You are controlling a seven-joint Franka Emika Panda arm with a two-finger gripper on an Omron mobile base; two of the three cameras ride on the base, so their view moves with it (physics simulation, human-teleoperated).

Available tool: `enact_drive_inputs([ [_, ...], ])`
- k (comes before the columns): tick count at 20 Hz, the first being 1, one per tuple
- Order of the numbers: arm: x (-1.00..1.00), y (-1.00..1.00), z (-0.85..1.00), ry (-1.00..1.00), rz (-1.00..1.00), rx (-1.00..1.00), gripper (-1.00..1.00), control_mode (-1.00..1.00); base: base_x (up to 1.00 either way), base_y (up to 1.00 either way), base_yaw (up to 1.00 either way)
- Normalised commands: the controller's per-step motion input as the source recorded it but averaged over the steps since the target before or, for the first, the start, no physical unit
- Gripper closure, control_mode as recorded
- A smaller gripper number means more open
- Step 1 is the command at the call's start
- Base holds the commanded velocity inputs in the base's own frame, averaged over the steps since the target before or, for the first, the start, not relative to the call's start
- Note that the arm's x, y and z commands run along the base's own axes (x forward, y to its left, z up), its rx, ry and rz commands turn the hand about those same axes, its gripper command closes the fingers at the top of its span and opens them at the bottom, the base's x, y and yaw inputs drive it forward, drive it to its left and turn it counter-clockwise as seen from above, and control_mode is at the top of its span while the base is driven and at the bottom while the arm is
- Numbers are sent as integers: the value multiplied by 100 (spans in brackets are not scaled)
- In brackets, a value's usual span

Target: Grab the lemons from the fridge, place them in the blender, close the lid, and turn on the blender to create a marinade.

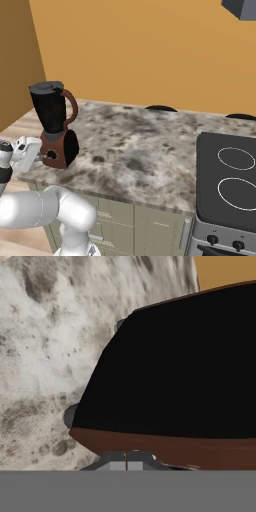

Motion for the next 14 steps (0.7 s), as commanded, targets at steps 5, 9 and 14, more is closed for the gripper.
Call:
enact_drive_inputs([
  [5, 18, -18, 0, 0, 0, 0, 100, -100, 0, 0, 0],
  [9, 41, -1, 0, 0, 0, 0, 100, -100, 0, 0, 0],
  [14, 8, -13, 0, 0, 2, 0, 100, -100, 0, 0, 0],
])
